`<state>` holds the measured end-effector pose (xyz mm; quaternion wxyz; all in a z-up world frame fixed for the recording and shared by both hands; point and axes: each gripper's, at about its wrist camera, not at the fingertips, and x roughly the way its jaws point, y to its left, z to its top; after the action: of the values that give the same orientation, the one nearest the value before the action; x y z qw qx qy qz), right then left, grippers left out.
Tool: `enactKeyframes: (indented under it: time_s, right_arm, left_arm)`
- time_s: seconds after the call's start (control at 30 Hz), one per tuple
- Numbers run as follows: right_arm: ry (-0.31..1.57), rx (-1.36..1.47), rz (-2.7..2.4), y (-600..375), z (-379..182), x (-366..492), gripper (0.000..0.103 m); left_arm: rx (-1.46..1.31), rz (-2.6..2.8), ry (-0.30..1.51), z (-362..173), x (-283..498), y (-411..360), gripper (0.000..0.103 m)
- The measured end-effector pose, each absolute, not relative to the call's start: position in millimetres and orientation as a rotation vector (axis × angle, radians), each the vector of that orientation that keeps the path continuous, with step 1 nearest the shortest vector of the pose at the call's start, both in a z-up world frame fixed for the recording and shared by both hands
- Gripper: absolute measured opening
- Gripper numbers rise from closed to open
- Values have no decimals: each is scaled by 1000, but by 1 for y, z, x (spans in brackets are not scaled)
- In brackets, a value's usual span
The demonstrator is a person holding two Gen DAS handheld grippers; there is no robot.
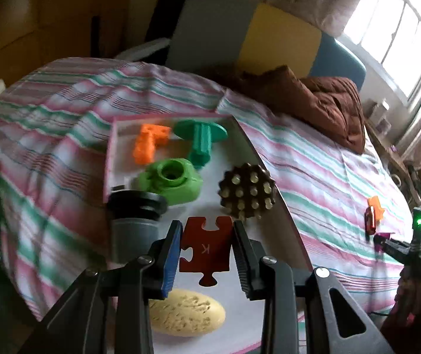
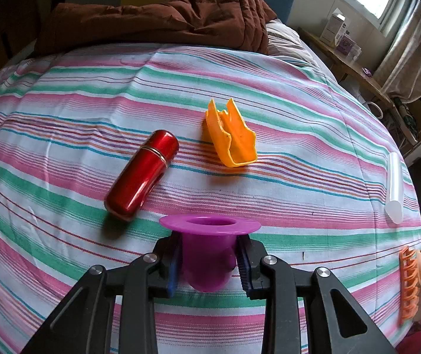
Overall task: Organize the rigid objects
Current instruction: 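Carry the red puzzle piece into the tray and open the left tool, then carry the magenta funnel into the tray and open the right tool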
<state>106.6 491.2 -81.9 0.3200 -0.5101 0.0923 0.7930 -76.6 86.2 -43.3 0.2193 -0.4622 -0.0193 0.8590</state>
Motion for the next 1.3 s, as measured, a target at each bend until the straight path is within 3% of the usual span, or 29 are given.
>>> enactKeyframes:
  time_s: [0.43,0.97,1.3]
  right_arm:
    - [243,-1344,2082,492,-82,106,32]
    - [234,-1341,2081,491,-82,106,32]
    - [235,-1337,2084,489,-82,104,32]
  left_arm:
    - [-1380,2374,63,-77,-92,105,34]
    - [-1142,2527,227,-28,-44,96,35]
    - [-1084,2545,241,-15,-26,89,35]
